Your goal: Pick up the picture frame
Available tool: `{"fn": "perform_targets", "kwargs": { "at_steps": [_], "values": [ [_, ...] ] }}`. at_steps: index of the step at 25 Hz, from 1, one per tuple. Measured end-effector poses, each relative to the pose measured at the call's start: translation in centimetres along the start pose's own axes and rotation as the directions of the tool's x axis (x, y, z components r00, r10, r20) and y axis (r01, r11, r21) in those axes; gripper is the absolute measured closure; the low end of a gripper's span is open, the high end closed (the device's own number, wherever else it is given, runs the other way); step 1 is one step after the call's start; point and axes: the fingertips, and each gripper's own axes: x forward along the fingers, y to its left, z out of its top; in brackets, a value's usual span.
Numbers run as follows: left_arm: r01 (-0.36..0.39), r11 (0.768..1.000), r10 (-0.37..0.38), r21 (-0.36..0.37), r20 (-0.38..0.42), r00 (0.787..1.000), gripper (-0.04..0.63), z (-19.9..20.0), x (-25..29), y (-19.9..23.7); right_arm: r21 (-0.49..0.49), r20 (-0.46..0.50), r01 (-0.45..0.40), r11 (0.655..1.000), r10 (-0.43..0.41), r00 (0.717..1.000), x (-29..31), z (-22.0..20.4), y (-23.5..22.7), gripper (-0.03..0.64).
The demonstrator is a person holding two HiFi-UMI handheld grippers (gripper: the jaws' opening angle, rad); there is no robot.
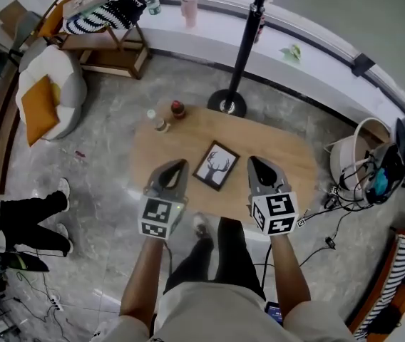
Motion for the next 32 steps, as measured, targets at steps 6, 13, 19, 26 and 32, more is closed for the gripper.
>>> {"fn": "perform_targets", "kwargs": {
  "at_steps": [6,13,19,26,32],
  "values": [
    [0.001,1.0,-0.001,-0.013,-0.046,0.999,0.584,-3.4,4.4,0.1,0.052,-0.055,0.015,0.999,-0.012,0.998,2.8,-4.2,-2.4,0.612],
    [0.0,0.999,-0.004,-0.045,-0.108,0.994,0.584,-7.5,7.8,0.2,0.099,-0.109,0.007,0.995,0.004,0.994,5.6,-8.1,-3.1,0.612],
    [-0.004,0.998,-0.007,-0.063,-0.164,0.986,0.584,-11.7,9.8,0.7,0.146,-0.139,0.011,0.989,0.01,0.99,8.2,-11.8,-3.4,0.612],
    [-0.021,0.996,0.0,-0.092,-0.223,0.975,0.584,-17.0,12.0,1.8,0.208,-0.201,0.036,0.978,0.007,0.98,11.0,-17.6,-4.0,0.612],
    [-0.005,0.995,-0.023,-0.104,-0.273,0.962,0.583,-20.5,14.3,1.8,0.252,-0.269,0.039,0.967,0.031,0.963,13.2,-22.1,-4.3,0.611]
  ]
}}
